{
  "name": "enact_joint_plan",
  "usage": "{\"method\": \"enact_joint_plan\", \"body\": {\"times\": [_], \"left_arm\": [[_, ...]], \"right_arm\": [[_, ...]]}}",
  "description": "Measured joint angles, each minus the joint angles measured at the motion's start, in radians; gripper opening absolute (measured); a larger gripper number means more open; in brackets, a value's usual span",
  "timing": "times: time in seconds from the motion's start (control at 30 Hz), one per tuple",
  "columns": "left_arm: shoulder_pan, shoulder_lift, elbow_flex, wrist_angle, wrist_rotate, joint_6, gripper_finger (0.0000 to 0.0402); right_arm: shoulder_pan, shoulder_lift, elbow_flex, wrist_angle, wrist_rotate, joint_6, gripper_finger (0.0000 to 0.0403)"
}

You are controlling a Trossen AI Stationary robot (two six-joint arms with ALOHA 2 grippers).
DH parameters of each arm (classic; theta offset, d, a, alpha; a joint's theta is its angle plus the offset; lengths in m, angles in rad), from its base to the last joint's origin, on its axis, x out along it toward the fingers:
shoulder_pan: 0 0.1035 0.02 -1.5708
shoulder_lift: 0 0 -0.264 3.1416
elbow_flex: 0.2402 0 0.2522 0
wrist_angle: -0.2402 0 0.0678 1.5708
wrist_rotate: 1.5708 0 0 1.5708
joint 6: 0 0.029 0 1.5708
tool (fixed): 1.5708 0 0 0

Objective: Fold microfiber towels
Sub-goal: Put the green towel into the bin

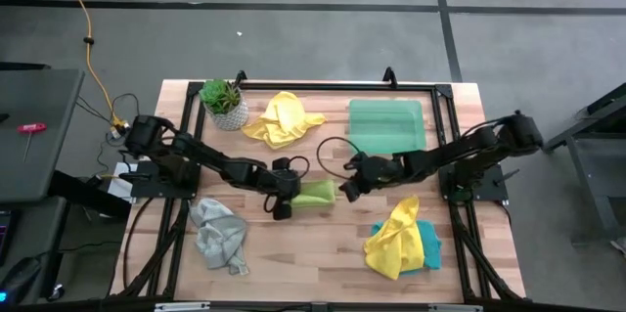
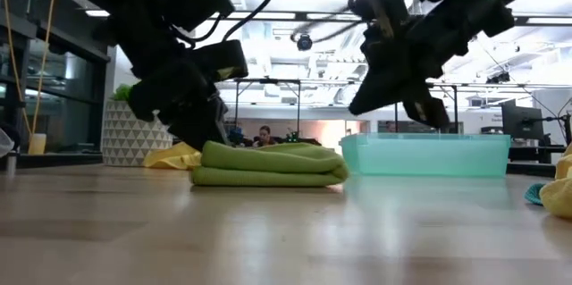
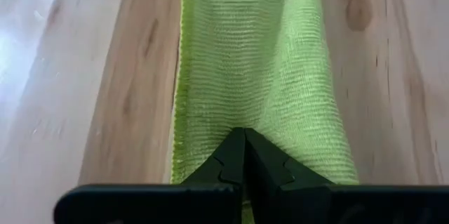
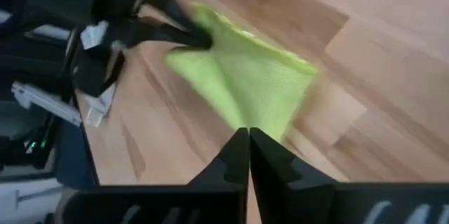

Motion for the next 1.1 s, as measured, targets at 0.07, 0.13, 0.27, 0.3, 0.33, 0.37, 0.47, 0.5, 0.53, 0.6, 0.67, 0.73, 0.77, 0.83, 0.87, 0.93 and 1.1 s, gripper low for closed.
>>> {"method": "enact_joint_plan", "body": {"times": [0.07,0.13,0.27,0.3,0.33,0.37,0.47,0.5,0.53,0.6,0.67,0.73,0.77,0.83,0.87,0.93,1.1], "left_arm": [[-0.001,0.000,0.003,-0.001,0.000,0.000,0.0000],[-0.006,-0.007,0.003,-0.026,0.007,0.001,0.0000],[-0.023,-0.031,0.003,-0.092,0.012,0.008,0.0000],[-0.028,-0.040,0.002,-0.113,0.012,0.008,0.0000],[-0.031,-0.044,0.002,-0.115,0.013,0.008,0.0000],[-0.035,-0.048,0.003,-0.126,0.014,0.008,0.0000],[-0.044,-0.049,0.003,-0.142,0.020,0.010,0.0000],[-0.047,-0.046,0.003,-0.138,0.022,0.015,0.0000],[-0.050,-0.040,0.003,-0.135,0.023,0.023,0.0000],[-0.057,-0.029,0.003,-0.134,0.022,0.038,0.0000],[-0.061,-0.019,0.004,-0.130,0.022,0.062,0.0000],[-0.061,-0.004,0.006,-0.120,0.020,0.087,0.0000],[-0.061,0.000,0.006,-0.119,0.018,0.099,0.0000],[-0.058,0.011,0.006,-0.118,0.016,0.126,0.0000],[-0.054,0.014,0.006,-0.116,0.010,0.140,0.0000],[-0.047,0.016,0.006,-0.110,-0.002,0.157,0.0000],[-0.013,0.021,0.004,-0.041,-0.006,0.165,0.0000]], "right_arm": [[-0.020,0.013,0.000,0.007,-0.040,0.013,0.0029],[-0.033,0.040,0.000,0.007,-0.080,0.035,0.0061],[-0.047,0.112,0.000,0.031,-0.144,0.100,0.0150],[-0.048,0.132,0.000,0.044,-0.148,0.122,0.0174],[-0.048,0.150,0.000,0.055,-0.149,0.138,0.0198],[-0.048,0.168,0.000,0.075,-0.149,0.150,0.0221],[-0.048,0.222,0.000,0.178,-0.154,0.178,0.0277],[-0.048,0.241,0.000,0.219,-0.156,0.183,0.0291],[-0.048,0.262,0.000,0.261,-0.156,0.200,0.0301],[-0.048,0.293,0.000,0.325,-0.160,0.225,0.0313],[-0.048,0.325,0.002,0.383,-0.159,0.233,0.0316],[-0.048,0.349,0.004,0.416,-0.147,0.253,0.0317],[-0.048,0.362,0.005,0.430,-0.136,0.263,0.0317],[-0.048,0.375,0.005,0.452,-0.113,0.269,0.0318],[-0.048,0.381,0.007,0.461,-0.103,0.270,0.0318],[-0.048,0.385,0.007,0.464,-0.095,0.270,0.0318],[-0.048,0.425,0.071,0.411,-0.114,0.203,0.0318]]}}
